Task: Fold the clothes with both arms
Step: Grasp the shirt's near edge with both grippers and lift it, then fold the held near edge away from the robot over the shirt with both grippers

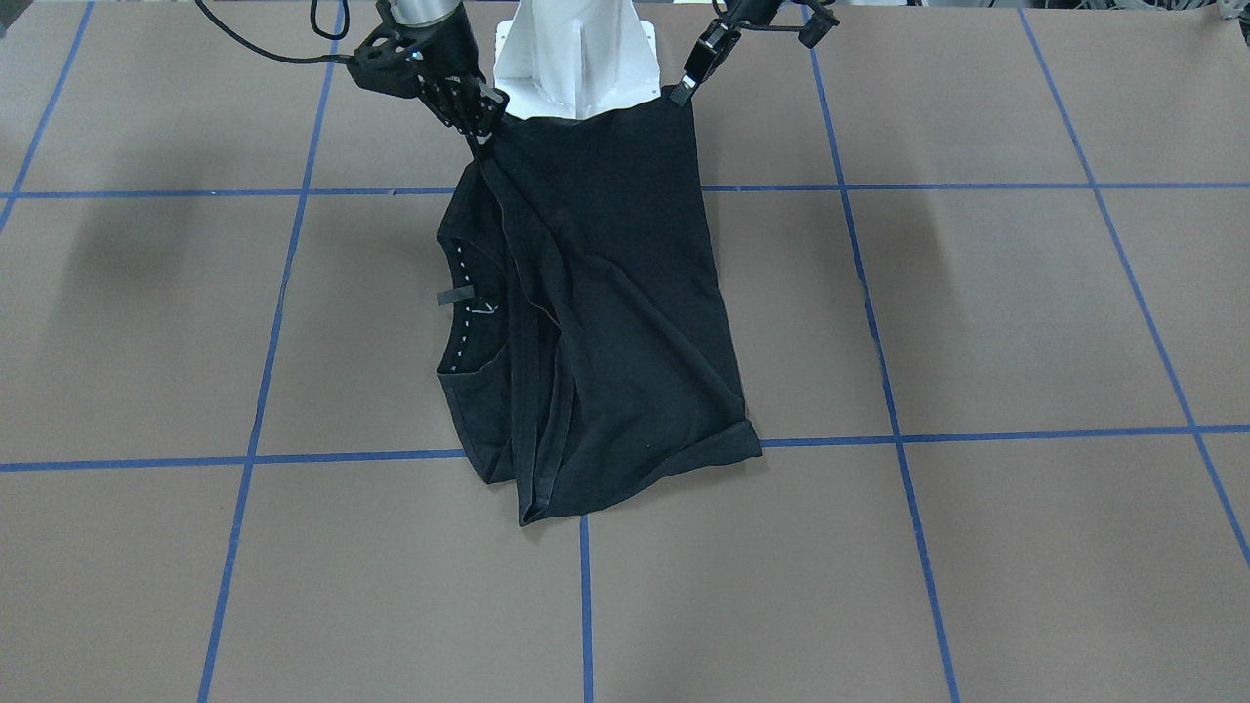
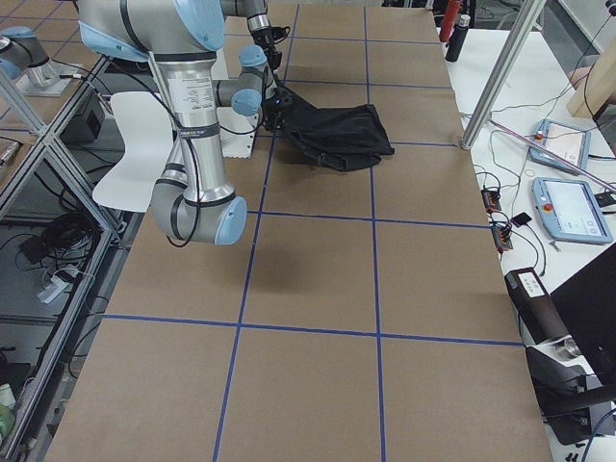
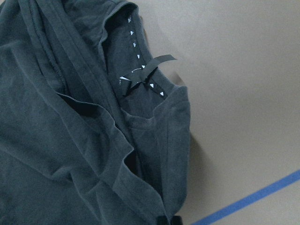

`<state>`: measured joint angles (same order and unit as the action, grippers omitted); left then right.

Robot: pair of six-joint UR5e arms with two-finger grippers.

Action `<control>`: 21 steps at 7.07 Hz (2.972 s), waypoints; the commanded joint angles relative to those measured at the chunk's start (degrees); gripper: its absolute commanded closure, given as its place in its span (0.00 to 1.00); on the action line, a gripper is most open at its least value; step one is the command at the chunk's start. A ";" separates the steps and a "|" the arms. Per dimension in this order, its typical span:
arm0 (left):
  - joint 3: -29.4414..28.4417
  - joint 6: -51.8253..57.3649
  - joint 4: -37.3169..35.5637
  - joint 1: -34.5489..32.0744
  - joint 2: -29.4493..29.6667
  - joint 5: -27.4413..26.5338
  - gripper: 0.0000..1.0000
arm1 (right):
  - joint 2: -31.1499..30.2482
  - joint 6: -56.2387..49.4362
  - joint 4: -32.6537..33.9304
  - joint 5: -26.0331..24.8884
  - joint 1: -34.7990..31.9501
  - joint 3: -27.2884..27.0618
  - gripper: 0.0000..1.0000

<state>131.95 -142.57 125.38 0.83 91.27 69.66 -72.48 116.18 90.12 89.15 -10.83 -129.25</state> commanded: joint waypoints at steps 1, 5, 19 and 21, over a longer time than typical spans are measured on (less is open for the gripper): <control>1.90 -0.16 -1.45 0.48 -0.30 0.04 1.00 | -2.92 1.15 0.05 3.74 -0.07 -3.72 1.00; 4.02 -0.34 -2.68 0.40 -2.06 0.12 1.00 | -4.51 1.15 0.14 6.11 -1.38 -6.37 1.00; -10.28 13.90 -2.95 -19.01 10.39 9.07 1.00 | 11.47 -5.95 -0.39 23.69 -23.18 18.13 1.00; -17.13 15.03 -2.42 -23.40 14.53 11.46 1.00 | 13.92 -7.46 -3.70 24.49 -25.20 24.96 1.00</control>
<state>118.79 -128.47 122.75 -19.93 103.24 80.14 -60.41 109.50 88.91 113.17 -34.67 -109.00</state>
